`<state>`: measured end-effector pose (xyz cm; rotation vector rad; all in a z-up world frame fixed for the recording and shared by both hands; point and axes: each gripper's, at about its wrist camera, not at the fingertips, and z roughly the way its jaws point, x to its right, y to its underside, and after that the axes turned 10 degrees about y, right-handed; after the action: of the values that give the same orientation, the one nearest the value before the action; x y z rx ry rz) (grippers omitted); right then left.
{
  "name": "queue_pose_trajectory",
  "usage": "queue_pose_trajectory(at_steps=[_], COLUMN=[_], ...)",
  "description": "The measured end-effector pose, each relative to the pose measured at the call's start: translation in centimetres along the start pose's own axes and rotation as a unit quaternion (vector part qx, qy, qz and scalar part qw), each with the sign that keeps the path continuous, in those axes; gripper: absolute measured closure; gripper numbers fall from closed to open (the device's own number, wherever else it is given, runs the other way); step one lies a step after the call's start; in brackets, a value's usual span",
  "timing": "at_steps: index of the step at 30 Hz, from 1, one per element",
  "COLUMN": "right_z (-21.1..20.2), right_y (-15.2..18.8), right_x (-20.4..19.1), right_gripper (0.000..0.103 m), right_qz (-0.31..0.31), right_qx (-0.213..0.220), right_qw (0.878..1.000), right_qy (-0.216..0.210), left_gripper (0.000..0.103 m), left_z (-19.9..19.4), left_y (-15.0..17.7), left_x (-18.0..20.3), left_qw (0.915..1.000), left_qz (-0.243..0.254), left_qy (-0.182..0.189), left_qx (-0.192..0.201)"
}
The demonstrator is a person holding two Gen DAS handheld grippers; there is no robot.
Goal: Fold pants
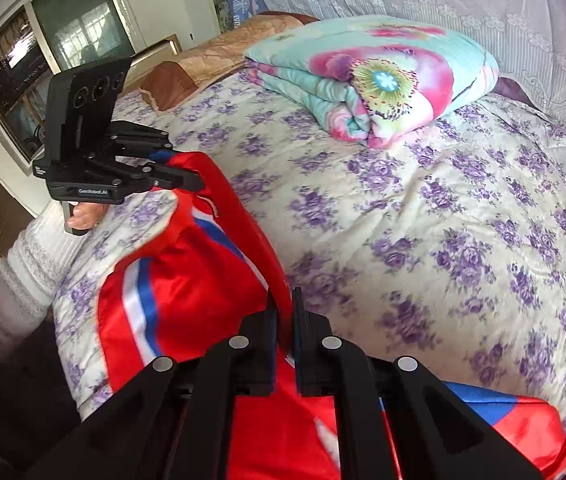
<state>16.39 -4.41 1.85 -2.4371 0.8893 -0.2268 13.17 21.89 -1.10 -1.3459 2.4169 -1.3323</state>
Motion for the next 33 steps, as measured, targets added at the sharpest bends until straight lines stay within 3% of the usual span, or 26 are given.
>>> queue_pose_trajectory(at_steps=[4,10,15,20,23,25,27,29,31,33], right_z=[-2.0,-0.3,1.5,4.2,5.1,5.1,5.1,5.2,5.2,5.0], right_y=[4.0,9.3,12.0,13.1,13.6,13.8,14.0,14.0,14.2,14.4], right_x=[-5.9,-11.7,-13.9,-14.1,-14.4,-14.5,-14.2,-13.9,-13.7,-13.9], right_gripper=[0.096,0.096,0.096,0.096,0.095,0.095,0.095,0.095,0.093,0.091], right_qz=[-0.004,0.043,0.053,0.073,0.078,0.077,0.082,0.090,0.097,0.099], right_qx=[0.014,-0.008,-0.018,-0.031,-0.031,-0.024,-0.020,-0.017,-0.012,-0.009], right_qw=[1.000,0.999,0.998,0.997,0.996,0.996,0.996,0.996,0.995,0.995], right_qy=[0.018,0.021,0.023,0.025,0.032,0.034,0.031,0.023,0.017,0.019], left_gripper=[0.086,0.086,0.087,0.083,0.071,0.047,0.043,0.030,0.014,0.014], left_z=[-2.7,-3.7,-3.1,-3.5,-4.7,-6.2,-7.6,-8.3,-7.4,-4.4], left_y=[3.9,9.6,12.5,13.7,14.6,14.6,14.2,13.0,11.0,9.4], left_x=[4.2,7.4,7.8,7.4,8.9,10.4,12.1,13.7,14.5,13.6], left_qw=[0.9997,0.9998,0.9993,0.9991,0.9996,0.9998,0.9988,0.9976,0.9978,0.9957], left_qz=[0.022,0.018,0.014,-0.008,0.003,0.010,0.026,0.030,0.000,-0.077], left_qy=[-0.001,0.002,0.003,0.028,0.016,0.018,0.034,0.034,0.000,-0.023], left_qx=[0.001,-0.011,-0.035,-0.031,-0.022,-0.001,0.025,0.052,0.067,0.045])
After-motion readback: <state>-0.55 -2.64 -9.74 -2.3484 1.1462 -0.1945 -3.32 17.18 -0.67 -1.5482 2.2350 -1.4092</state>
